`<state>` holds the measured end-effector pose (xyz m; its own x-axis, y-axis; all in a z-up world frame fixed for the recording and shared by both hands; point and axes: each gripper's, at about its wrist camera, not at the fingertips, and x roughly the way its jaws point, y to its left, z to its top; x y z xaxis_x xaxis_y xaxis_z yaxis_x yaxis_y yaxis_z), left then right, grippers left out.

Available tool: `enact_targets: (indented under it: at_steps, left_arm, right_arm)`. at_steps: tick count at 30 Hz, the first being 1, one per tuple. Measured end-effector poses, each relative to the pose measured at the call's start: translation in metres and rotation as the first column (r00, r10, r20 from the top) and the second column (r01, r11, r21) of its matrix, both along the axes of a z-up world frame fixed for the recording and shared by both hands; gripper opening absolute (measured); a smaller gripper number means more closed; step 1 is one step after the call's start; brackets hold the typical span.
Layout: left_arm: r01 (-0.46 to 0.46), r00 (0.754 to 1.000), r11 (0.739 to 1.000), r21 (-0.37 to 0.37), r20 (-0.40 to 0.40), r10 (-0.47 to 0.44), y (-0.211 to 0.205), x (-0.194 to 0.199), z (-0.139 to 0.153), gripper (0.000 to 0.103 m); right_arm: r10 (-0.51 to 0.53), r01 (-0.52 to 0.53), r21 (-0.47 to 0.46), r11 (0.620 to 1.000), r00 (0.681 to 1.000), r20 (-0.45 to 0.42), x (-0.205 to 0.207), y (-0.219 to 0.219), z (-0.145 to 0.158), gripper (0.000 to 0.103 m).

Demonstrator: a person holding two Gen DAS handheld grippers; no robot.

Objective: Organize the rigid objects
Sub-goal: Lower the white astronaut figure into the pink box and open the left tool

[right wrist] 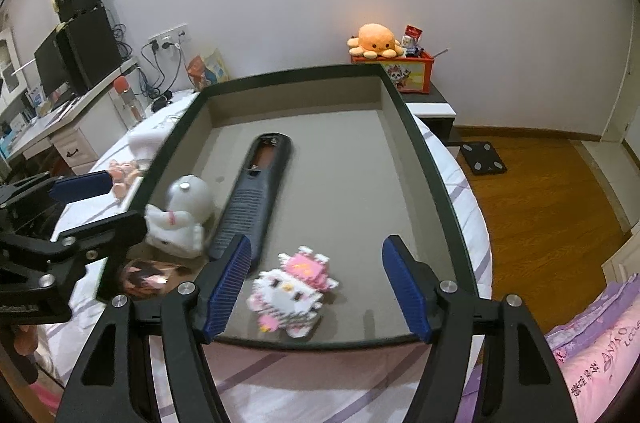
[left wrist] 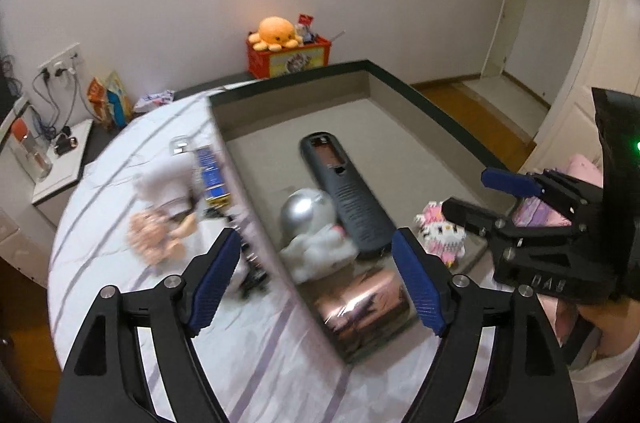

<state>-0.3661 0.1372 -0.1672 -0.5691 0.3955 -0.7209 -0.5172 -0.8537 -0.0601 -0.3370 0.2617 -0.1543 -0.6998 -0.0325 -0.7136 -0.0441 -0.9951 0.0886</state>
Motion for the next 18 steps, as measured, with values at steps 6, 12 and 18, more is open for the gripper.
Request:
enact_targets:
  at_steps: [6,12,18]
  left_arm:
    - [-0.094,0.995,0.996,0.011,-0.017,0.094,-0.059,0.021,0.001,0.086]
    - [-0.164,0.986,0.986,-0.006,0.026,0.164,-0.097,0.023,-0.02,0.087]
    - [-0.19,0.98,0.982,-0.003,0.066,0.19,-0.102,0.011,-0.036,0.087]
  right_arm:
    - [0.061,-0.061,0.003,0.998,0.997,-0.047,0.012,-0.039,0.018,0.07]
    - [0.133,-0.133,0.002,0.991,0.99,-0.048,0.014,-0.081,0.018,0.076]
    - [0.133,-0.133,0.016,0.991,0.99,-0.039,0.012,-0.092,0.013,0.076]
